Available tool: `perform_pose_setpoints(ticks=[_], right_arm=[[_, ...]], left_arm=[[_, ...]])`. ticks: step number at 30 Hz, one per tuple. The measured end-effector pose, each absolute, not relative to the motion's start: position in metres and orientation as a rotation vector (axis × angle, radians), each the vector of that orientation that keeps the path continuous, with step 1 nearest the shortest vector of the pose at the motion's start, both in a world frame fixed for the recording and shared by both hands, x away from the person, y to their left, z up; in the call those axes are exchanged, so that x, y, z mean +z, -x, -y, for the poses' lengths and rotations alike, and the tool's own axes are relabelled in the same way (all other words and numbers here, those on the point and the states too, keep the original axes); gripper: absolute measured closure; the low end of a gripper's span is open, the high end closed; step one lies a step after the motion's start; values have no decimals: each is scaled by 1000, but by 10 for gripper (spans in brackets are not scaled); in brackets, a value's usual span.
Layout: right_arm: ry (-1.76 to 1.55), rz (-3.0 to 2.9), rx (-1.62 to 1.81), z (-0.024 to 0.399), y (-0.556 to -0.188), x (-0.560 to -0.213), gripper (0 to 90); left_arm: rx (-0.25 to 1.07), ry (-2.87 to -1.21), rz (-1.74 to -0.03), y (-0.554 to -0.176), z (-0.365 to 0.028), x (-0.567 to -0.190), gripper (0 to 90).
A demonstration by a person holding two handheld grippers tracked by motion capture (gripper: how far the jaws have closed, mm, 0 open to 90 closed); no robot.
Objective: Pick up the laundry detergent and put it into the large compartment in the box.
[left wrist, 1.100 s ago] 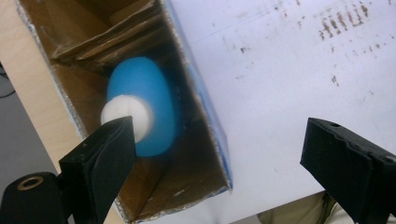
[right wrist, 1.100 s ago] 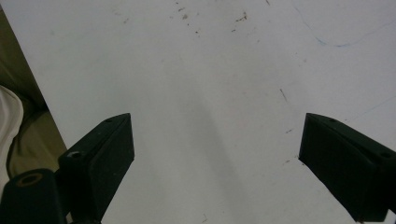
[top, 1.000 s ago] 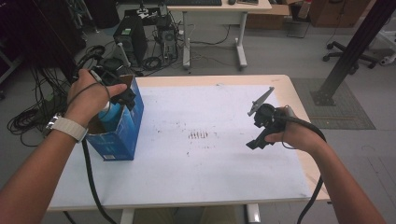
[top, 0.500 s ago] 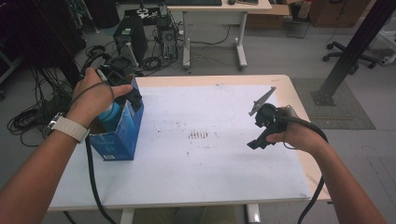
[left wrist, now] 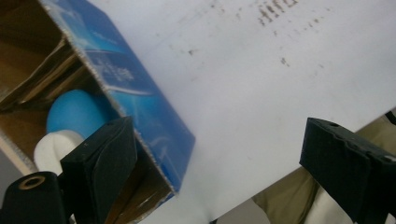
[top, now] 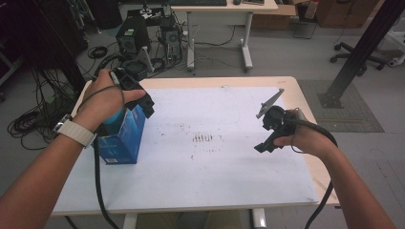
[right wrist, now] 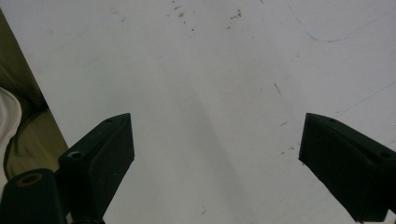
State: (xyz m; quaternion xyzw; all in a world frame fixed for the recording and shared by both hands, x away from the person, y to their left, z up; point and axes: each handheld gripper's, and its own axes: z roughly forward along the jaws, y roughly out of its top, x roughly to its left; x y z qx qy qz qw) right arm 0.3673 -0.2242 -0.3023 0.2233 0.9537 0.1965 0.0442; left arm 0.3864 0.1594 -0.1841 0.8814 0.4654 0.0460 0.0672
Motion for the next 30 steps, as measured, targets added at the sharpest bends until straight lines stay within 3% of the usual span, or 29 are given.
perform_pose_setpoints(ticks=[18,30], right_arm=[[-680,-2912,601,223,-366,-300,104],[-680,-2913,597,221,-366,-299,104]], left_arm=[[-18,-2774,-1216,-379,-142,-183,116],[-1,-2806,-1011,-374,-128,-180,134]])
